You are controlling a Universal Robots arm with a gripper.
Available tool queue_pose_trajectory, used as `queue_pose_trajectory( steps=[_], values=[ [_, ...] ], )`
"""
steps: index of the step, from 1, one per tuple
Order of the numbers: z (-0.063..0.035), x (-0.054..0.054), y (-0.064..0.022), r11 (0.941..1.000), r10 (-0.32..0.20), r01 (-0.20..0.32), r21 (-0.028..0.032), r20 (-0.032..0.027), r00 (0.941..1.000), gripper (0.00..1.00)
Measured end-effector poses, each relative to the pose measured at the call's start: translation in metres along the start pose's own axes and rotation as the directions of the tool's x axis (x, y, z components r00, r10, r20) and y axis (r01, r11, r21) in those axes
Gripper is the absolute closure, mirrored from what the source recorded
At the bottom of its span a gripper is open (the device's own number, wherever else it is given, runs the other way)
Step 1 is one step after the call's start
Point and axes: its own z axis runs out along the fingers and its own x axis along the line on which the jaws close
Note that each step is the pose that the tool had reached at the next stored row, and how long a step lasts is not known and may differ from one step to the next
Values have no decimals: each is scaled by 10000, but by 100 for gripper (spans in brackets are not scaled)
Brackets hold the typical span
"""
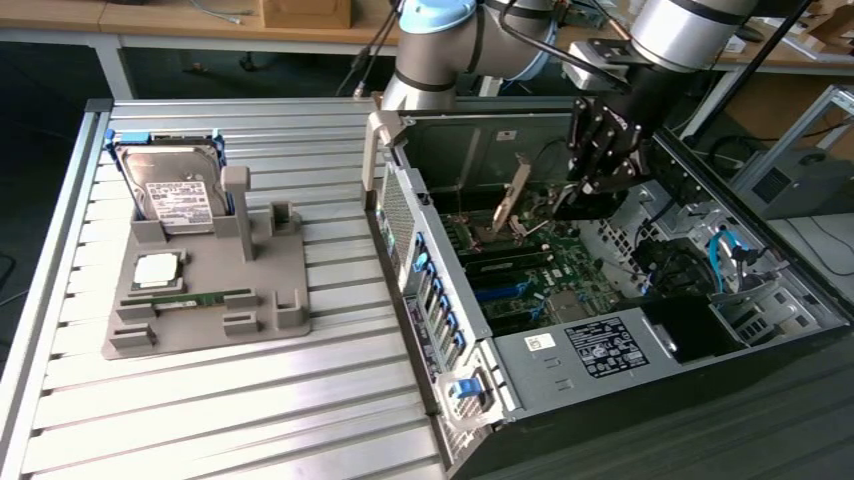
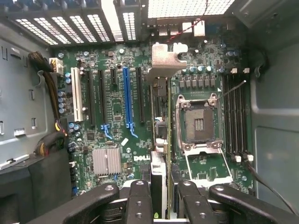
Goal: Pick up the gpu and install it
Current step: 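Insert the gpu into the slot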
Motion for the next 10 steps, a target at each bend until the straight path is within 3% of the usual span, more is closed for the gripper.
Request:
queue_pose_trajectory(
  steps=[3, 10],
  values=[
    [105, 67, -1, 10000, 0, 0, 0, -2, 10000, 73],
    [326, 75, -12, 10000, 1, -1, 1, -18, 10000, 73]
  ],
)
